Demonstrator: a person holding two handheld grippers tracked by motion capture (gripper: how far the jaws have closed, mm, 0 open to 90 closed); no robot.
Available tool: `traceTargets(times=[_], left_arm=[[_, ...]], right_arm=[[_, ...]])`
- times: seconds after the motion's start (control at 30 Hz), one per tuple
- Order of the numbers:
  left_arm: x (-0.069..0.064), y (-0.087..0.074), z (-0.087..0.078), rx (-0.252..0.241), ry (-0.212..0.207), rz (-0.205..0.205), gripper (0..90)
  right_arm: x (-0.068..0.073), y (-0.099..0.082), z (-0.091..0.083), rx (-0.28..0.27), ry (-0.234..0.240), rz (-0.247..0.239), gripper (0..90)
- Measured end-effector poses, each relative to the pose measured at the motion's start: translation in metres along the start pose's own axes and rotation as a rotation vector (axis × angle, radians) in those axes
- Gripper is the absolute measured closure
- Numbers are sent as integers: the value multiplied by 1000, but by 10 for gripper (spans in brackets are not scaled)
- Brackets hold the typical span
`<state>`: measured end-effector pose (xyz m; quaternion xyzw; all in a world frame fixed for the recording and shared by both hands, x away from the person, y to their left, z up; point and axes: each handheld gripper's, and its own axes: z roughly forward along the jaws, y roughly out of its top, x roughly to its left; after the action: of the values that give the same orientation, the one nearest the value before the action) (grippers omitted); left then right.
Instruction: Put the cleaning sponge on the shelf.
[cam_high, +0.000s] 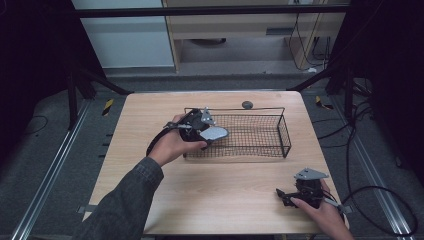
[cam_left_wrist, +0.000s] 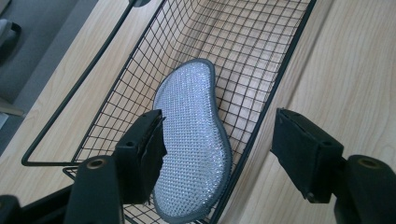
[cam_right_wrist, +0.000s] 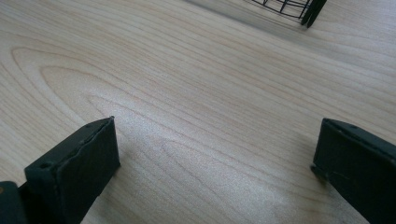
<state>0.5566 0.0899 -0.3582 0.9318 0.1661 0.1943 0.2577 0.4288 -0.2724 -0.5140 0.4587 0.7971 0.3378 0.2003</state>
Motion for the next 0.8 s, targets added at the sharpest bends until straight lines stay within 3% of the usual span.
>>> traceTargets(times=[0.47,0.8], left_arm=[[-15,-14,-17,-70,2,-33,370],[-23,-34,-33,-95,6,-61,310]], right_arm=[[0,0,0,0,0,0,3],[0,0,0,0,0,0,4]])
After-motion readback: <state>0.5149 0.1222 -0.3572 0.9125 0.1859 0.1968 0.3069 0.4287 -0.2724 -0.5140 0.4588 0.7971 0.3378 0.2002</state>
